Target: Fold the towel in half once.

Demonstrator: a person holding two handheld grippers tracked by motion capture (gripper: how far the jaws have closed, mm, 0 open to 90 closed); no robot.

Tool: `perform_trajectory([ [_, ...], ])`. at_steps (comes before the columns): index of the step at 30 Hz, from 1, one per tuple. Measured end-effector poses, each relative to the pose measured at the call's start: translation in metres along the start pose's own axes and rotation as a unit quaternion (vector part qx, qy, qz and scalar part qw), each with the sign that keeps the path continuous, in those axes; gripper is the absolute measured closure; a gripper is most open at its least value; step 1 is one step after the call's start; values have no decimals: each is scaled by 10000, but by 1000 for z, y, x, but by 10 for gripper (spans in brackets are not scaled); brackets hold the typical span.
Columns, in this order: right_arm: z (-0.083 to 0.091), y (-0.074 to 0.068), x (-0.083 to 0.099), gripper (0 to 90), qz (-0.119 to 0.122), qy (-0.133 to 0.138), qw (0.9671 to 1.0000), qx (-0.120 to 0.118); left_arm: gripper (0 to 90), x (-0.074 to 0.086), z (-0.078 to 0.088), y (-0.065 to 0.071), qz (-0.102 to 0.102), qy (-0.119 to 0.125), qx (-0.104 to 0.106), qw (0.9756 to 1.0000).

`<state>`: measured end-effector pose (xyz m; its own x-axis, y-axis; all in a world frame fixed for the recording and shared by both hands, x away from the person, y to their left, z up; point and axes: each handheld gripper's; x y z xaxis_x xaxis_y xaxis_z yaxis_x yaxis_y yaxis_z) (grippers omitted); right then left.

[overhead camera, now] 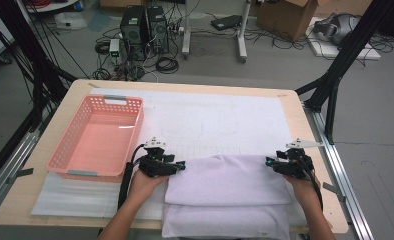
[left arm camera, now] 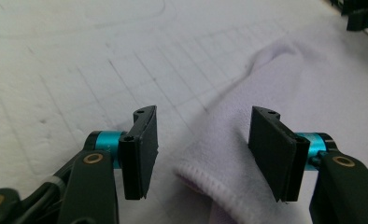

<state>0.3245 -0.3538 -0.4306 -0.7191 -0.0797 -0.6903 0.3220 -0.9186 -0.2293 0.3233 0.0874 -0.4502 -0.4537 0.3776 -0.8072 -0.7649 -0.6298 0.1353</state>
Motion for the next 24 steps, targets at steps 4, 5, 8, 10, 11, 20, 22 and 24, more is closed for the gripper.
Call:
perform_trajectory([
  [4, -11, 6, -4, 386, 173, -415, 9989, -132, 440, 0, -2, 8, -453, -107, 2, 9989],
  [5, -10, 6, -4, 387, 194, -478, 9985, -159, 461, 0, -2, 11, -618, -164, -79, 9979],
  [8, -6, 5, -1, 520, 479, -538, 9974, -49, 638, 0, -1, 13, -640, -251, 105, 9976],
  [10, -1, 7, 2, 778, 428, -627, 9967, -274, 799, -1, 0, 16, -640, -287, 91, 9975],
  [11, 1, 7, 4, 842, 372, -621, 9969, -313, 812, -1, 1, 16, -606, -287, 79, 9977],
  [20, 15, 14, -2, 880, 204, 132, 9988, -421, 846, -37, 20, -3, -497, 503, -722, 9949],
  [22, 16, 12, -11, 880, 256, 449, 9982, -290, 847, -50, 20, -9, -526, 504, -821, 9940],
  [24, 16, 9, -23, 881, 274, 591, 9977, -165, 847, -59, 17, -15, -576, 541, -925, 9926],
])
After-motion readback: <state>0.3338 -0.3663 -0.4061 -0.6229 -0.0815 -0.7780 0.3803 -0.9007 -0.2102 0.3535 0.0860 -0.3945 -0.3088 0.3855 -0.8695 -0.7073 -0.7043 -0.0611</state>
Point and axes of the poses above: each handheld gripper's, and its own axes: z roughly backward along the jaws, x roughly out of its underside, y roughly to its right, and after that the axes turned 15 degrees about -z, right-handed
